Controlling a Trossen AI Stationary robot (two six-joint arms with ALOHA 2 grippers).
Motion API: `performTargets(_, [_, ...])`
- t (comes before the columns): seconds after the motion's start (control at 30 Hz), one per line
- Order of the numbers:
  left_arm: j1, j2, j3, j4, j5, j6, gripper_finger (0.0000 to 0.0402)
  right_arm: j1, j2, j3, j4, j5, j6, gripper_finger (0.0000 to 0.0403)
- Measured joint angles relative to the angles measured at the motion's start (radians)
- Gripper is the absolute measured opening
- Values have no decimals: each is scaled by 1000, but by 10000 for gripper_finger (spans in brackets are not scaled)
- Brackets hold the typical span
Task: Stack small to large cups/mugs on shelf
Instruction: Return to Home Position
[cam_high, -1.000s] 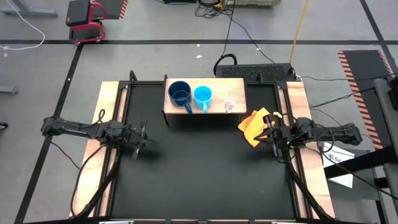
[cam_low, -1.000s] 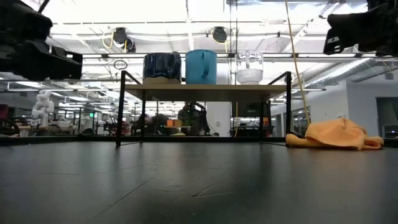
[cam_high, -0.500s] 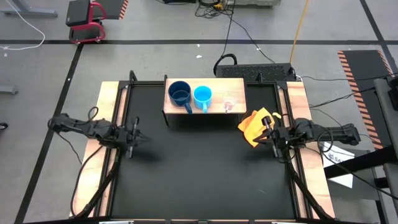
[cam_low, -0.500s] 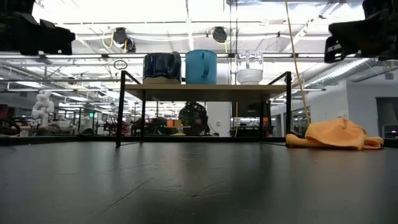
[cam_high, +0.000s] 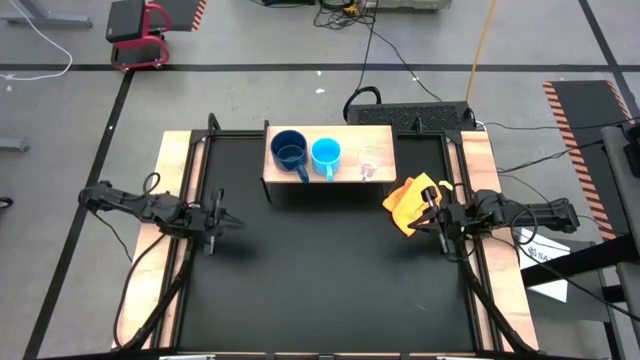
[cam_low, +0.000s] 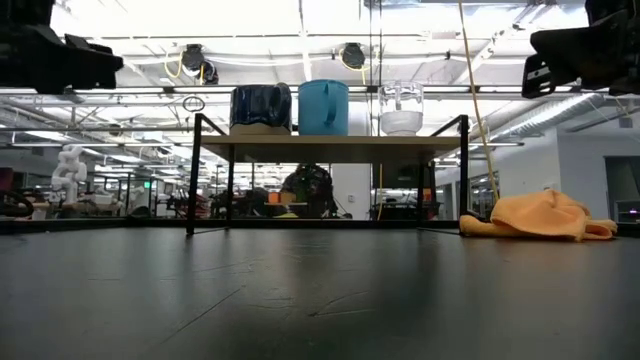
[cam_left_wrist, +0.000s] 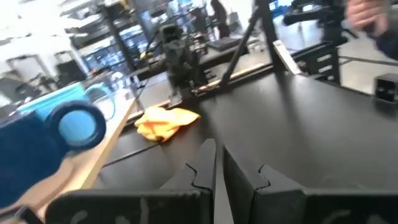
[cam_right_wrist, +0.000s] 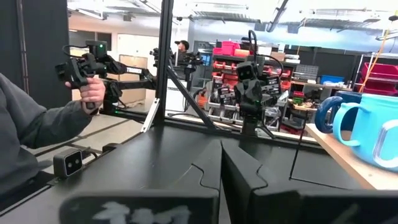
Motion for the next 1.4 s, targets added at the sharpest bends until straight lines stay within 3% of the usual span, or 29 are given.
performTargets(0.17, [45,0,-1,7,-88,-37,31,0,0,0,0,1,4,0])
performTargets(0.5, [183,0,0,-55,-109,-93,31,0,0,0,-6,1,12,0])
performTargets(0.73, [242,0,0,-52,97,-113,31,0,0,0,-12,1,13,0])
performTargets(0.97, [245,0,0,-48,236,-94,31,0,0,0,-68,0,51,0])
performTargets(1.23, [245,0,0,-44,258,-106,31,0,0,0,-85,-6,92,0])
performTargets(1.4, [245,0,0,-66,258,-122,31,8,6,0,-84,-79,93,0])
